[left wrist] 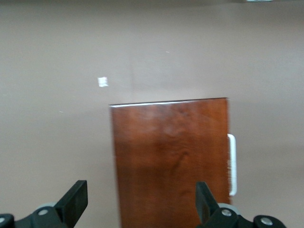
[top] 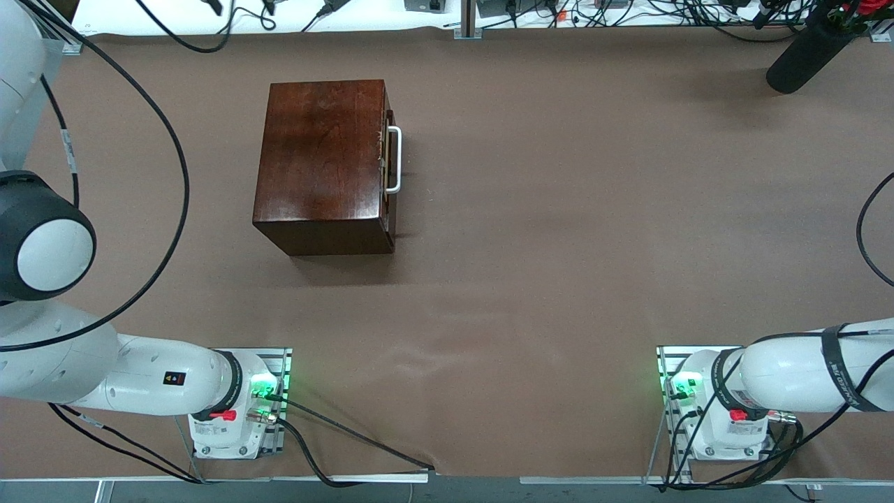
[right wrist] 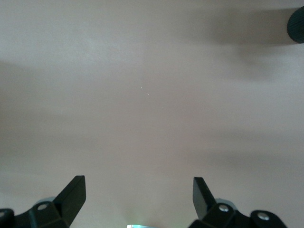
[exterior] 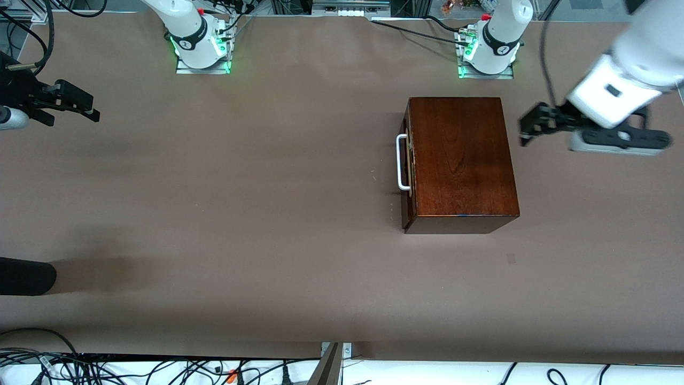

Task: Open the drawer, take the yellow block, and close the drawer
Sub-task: 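Move the left gripper over to the white drawer handle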

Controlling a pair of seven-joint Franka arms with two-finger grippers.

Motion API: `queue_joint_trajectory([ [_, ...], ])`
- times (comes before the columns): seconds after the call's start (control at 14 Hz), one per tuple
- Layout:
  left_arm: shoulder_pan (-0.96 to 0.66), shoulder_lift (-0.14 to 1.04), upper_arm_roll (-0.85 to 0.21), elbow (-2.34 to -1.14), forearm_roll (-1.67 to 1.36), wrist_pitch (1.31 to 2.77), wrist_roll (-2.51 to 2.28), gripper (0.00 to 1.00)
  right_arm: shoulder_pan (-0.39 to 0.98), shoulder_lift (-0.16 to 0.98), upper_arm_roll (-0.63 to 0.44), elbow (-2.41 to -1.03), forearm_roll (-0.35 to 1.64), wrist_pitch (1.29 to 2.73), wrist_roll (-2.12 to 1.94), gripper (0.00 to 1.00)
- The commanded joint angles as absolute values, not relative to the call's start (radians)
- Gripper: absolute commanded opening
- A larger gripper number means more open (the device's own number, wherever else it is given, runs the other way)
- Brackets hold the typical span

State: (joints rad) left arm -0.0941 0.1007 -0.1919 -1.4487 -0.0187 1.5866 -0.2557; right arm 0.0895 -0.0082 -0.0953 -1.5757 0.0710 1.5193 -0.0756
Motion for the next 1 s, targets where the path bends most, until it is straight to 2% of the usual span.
queue_joint_trajectory([
  [0.0,-0.097,0.112,-0.303,-1.459,0.007,1.594,-0.4,1.0,0.08,-0.006,-0.091,-1.566,0.089,1.505,-0.072,1.0],
  [0.21,-0.147,0.156,-0.426,-1.45,0.092,1.594,-0.601,1.0,0.081,-0.009,-0.089,-1.566,0.089,1.502,-0.072,1.0],
  [0.43,-0.286,0.237,-0.426,-1.388,0.149,1.594,-0.751,1.0,0.081,-0.006,-0.089,-1.565,0.087,1.505,-0.072,1.0],
  [0.64,-0.382,0.311,-0.428,-1.379,0.221,1.617,-0.869,1.0,0.08,-0.003,-0.091,-1.565,0.089,1.508,-0.072,1.0],
  [0.93,-0.41,0.391,-0.425,-1.388,0.268,1.699,-0.891,1.0,0.081,-0.005,-0.091,-1.565,0.087,1.506,-0.072,1.0],
])
